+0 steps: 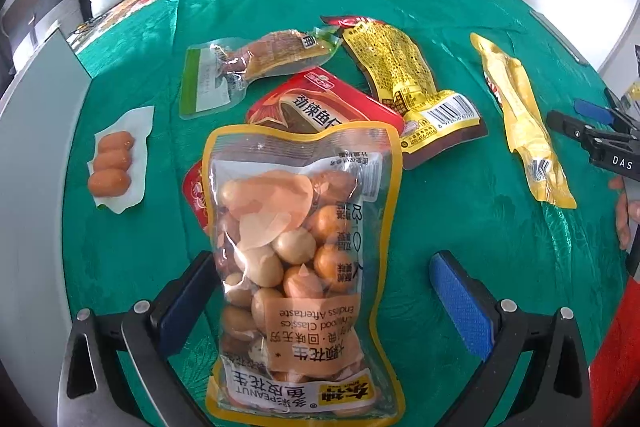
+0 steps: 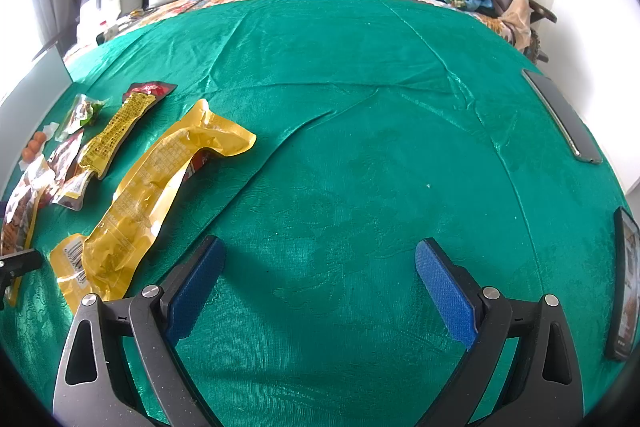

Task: Organize snacks
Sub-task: 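Grasp the quail-egg snack bag with the left tool while the right tool grasps the long yellow pack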

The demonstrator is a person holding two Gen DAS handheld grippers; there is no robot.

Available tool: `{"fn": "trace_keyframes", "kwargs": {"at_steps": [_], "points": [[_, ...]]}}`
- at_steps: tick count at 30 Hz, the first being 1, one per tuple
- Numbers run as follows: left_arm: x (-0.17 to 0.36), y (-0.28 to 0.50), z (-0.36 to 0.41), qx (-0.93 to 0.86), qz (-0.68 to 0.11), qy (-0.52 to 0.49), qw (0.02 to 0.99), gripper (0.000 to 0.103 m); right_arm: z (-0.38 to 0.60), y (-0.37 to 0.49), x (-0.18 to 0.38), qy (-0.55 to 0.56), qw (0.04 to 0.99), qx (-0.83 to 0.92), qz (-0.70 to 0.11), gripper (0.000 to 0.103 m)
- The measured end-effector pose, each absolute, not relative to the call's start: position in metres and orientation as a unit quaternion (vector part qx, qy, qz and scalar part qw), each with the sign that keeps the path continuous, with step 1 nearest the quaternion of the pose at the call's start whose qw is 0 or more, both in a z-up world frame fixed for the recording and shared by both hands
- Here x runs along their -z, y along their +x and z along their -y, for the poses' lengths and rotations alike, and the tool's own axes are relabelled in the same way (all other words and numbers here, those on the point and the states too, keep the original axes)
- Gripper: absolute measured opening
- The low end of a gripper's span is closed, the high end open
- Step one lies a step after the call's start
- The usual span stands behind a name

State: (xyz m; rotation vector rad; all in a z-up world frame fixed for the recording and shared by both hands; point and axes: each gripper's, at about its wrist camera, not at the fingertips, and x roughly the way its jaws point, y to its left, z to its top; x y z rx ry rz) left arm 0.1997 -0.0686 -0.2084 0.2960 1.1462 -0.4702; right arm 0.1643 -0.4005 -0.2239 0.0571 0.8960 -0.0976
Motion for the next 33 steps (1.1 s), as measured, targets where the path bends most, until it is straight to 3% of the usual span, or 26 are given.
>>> {"fn": "trace_keyframes", "kwargs": {"at_steps": [2,3,4,6,7,16,20,22,28,29,31,33], "points": [[0.208,0.203,0.071,0.214,-0.547,0.140,0.797,0.103,0.401,0.164,0.224,0.028,0.900,0.047,-0.433,0.098],[0.207,0.202,0.072,0.214,-0.548,0.138,0.797,0.097,0.400,0.164,0.224,0.028,0.900,0.047,-0.433,0.098],[0.204,0.200,0.072,0.216,-0.541,0.137,0.801,0.079,0.400,0.164,0.224,0.028,0.900,0.047,-0.433,0.098],[0.197,0.194,0.071,0.224,-0.529,0.136,0.807,0.061,0.400,0.164,0.224,0.028,0.900,0.047,-0.432,0.098],[0.196,0.191,0.070,0.225,-0.529,0.133,0.807,0.059,0.400,0.164,0.224,0.028,0.900,0.047,-0.432,0.098],[0.182,0.137,0.016,0.179,-0.502,0.002,0.846,0.057,0.410,0.166,0.220,0.044,0.888,0.010,-0.457,0.096],[0.179,0.118,0.002,0.171,-0.496,-0.029,0.851,0.057,0.408,0.169,0.196,0.192,0.850,-0.013,-0.491,0.096],[0.176,0.113,0.001,0.172,-0.494,-0.033,0.852,0.057,0.380,0.182,0.192,0.216,0.835,-0.030,-0.506,0.095],[0.150,0.091,-0.006,0.178,-0.471,-0.014,0.864,0.057,0.290,0.227,0.212,0.091,0.830,0.032,-0.549,0.094],[0.147,0.087,-0.009,0.178,-0.467,-0.008,0.866,0.057,0.283,0.226,0.214,0.079,0.832,0.036,-0.548,0.092],[0.142,0.081,-0.017,0.178,-0.465,-0.007,0.868,0.057,0.282,0.219,0.211,0.053,0.839,0.056,-0.539,0.054],[0.141,0.076,-0.022,0.177,-0.466,-0.014,0.867,0.057,0.297,0.209,0.210,0.085,0.835,0.042,-0.541,0.050]]}}
